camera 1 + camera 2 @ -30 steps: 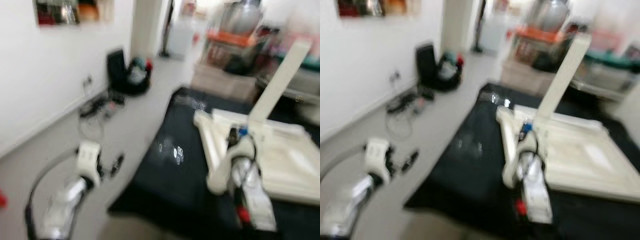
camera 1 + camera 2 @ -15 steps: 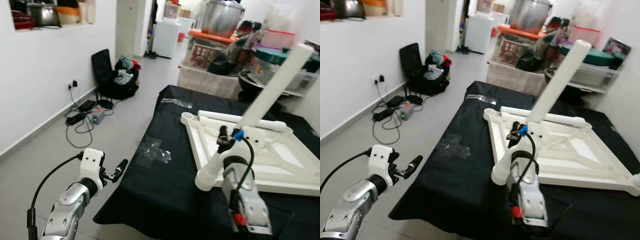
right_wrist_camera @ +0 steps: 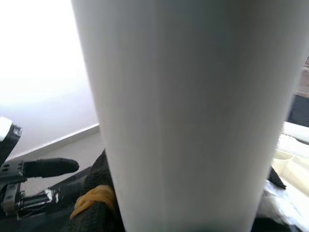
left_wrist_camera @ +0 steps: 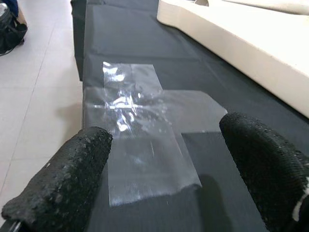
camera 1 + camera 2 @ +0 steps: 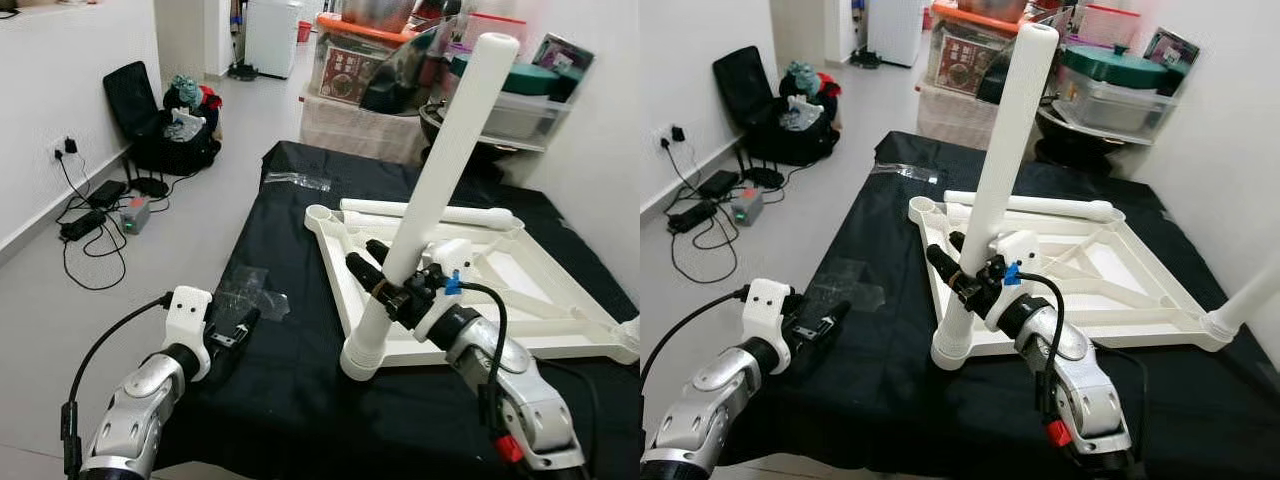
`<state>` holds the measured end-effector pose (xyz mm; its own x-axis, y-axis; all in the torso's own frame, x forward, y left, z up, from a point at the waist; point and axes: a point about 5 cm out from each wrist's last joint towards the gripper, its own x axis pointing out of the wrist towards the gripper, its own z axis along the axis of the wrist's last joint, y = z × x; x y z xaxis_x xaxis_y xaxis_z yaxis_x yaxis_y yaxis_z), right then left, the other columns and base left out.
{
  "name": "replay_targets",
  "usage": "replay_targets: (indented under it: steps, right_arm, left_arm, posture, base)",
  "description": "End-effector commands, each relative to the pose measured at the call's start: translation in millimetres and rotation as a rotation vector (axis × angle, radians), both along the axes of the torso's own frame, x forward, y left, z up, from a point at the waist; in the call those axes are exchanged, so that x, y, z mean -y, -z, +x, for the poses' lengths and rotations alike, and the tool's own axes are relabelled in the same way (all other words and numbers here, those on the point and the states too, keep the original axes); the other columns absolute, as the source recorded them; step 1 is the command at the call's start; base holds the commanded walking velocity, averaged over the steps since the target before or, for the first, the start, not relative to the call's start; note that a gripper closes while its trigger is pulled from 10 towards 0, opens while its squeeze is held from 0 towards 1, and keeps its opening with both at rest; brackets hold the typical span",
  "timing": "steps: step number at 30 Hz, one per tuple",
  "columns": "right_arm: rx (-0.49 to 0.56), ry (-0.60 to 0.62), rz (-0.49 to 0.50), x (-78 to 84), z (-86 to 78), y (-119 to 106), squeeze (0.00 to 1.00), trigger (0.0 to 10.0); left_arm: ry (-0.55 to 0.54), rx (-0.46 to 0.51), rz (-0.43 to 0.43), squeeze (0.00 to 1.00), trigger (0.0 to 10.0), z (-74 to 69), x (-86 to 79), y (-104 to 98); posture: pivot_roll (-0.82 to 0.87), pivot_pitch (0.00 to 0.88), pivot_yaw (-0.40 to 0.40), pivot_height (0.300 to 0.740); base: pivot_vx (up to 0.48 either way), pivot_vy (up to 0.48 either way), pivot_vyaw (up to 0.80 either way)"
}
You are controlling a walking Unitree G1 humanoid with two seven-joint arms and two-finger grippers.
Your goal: Building children table
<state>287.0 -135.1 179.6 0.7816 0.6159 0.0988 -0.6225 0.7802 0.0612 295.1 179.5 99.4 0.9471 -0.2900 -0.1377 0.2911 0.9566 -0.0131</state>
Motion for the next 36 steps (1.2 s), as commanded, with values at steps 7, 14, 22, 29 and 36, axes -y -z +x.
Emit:
replay_targets:
  steps: [7,14,22,29,36]
  right_arm:
    - [-0.312,-0.067,0.086,-23.9,-20.9,63.7,0.00,0.0]
    - [-0.283,-0.252,0.122,-17.8,-44.5,60.7,0.00,0.0]
    - [-0.323,-0.386,0.071,-8.9,-51.7,64.6,0.00,0.0]
    - [-0.327,-0.382,0.052,-15.1,-52.1,71.9,0.00,0.0]
    - [-0.310,-0.479,0.030,-10.5,-56.8,69.8,0.00,0.0]
  left_arm:
    - [0.009,-0.013,-0.007,0.00,10.0,-1.0,-0.1,1.6]
    - [0.018,-0.017,-0.007,0.00,10.0,0.6,-0.2,1.2]
    - [0.024,-0.016,-0.008,0.00,10.0,2.6,1.0,0.2]
    - [0.026,-0.023,-0.007,0.00,10.0,-1.0,1.5,3.3]
    - [0.031,-0.019,-0.003,0.00,10.0,1.4,-1.6,0.2]
  posture:
    - [0.08,0.000,-0.135,0.740]
    - [0.07,0.000,-0.127,0.740]
    - [0.08,0.000,-0.135,0.740]
    - [0.09,0.000,-0.140,0.740]
    - [0.09,0.000,-0.139,0.740]
  base:
    - [0.000,0.000,0.00]
    - [0.000,0.000,0.00]
    - [0.000,0.000,0.00]
    - [0.000,0.000,0.00]
    - [0.000,0.000,0.00]
